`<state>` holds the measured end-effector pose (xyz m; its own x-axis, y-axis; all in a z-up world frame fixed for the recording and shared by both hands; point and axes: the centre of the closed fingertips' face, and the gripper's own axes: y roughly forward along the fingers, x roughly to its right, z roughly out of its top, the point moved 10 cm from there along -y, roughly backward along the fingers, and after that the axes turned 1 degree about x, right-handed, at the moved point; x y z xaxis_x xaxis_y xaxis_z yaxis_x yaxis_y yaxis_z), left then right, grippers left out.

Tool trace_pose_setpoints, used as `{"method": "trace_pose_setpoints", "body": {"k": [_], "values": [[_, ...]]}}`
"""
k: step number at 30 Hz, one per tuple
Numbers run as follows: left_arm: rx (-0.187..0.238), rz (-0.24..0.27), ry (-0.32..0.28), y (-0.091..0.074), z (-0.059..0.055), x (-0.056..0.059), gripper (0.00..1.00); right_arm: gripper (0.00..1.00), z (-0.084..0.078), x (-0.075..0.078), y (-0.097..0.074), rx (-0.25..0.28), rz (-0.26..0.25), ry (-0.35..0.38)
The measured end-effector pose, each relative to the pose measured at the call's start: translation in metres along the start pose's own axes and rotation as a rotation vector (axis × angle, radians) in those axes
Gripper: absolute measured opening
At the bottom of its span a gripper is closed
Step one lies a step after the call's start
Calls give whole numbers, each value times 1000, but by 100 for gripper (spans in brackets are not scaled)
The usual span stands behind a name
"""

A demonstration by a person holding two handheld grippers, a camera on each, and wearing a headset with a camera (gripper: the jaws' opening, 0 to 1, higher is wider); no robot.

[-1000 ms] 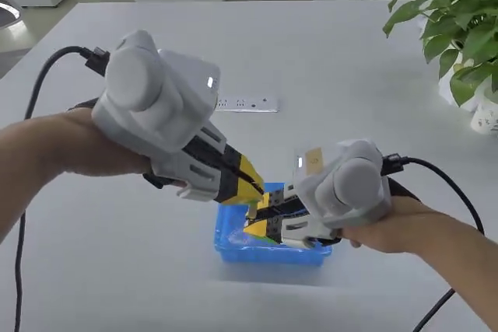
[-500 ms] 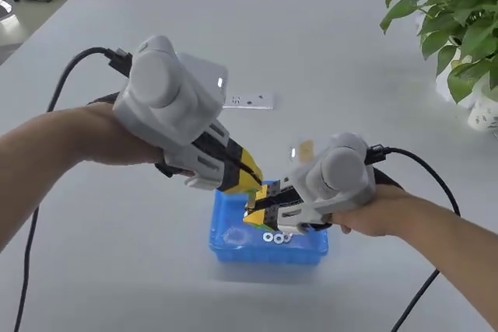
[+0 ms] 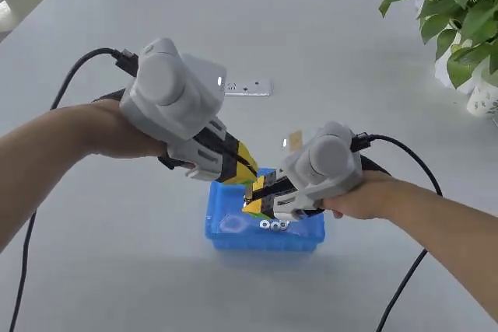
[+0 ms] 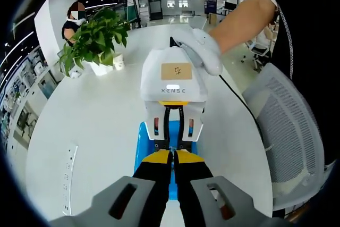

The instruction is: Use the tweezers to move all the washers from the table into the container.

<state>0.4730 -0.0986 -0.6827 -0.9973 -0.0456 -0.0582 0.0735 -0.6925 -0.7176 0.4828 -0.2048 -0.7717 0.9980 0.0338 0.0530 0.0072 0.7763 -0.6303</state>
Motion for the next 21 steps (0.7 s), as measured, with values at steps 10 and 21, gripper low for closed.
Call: {"method": "trace_pose_setpoints", "body": {"k": [10, 21], "values": [[-4, -17, -31, 12, -11, 0, 5, 10, -13, -1, 10, -24, 33, 15], [-2, -28, -49, 20, -17, -2, 5, 10, -18, 0, 17, -51, 56, 4]]}}
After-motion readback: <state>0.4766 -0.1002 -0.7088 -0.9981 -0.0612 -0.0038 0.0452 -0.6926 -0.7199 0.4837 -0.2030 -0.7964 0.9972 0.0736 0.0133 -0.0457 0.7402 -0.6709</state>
